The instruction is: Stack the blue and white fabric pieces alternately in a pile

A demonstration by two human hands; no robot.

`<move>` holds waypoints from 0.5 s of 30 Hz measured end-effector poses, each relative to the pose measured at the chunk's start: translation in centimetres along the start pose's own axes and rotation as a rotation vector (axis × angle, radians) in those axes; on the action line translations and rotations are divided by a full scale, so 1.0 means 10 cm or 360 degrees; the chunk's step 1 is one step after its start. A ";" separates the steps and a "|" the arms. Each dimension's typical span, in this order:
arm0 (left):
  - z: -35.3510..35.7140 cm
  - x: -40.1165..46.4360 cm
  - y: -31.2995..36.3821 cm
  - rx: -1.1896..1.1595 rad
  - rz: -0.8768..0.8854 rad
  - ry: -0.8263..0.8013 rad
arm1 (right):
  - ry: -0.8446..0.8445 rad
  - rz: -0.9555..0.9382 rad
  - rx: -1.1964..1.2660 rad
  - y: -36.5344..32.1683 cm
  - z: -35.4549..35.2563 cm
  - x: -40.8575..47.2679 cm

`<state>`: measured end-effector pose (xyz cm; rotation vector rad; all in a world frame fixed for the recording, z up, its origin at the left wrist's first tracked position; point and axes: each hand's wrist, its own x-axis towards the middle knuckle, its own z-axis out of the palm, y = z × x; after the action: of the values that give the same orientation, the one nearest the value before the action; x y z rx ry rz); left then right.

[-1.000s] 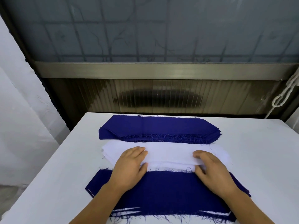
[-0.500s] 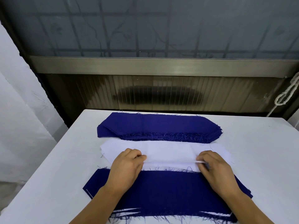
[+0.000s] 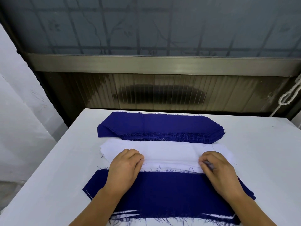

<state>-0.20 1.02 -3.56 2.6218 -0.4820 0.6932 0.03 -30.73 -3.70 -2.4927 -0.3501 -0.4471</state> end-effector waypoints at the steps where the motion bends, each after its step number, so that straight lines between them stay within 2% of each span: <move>1: 0.00 0.00 0.00 -0.0019 -0.0017 0.0004 | -0.0007 0.0017 0.0020 0.00 0.00 0.00; 7: 0.02 -0.01 -0.03 -0.0131 -0.0167 0.0059 | -0.0034 0.0164 0.0317 -0.02 -0.04 0.02; 15: 0.03 0.00 -0.04 -0.0017 -0.0415 0.0107 | -0.0031 0.0275 0.0424 -0.02 -0.05 0.04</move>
<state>0.03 1.25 -3.89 2.5777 -0.1202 0.6865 0.17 -30.79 -3.10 -2.2451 -0.1855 -0.2860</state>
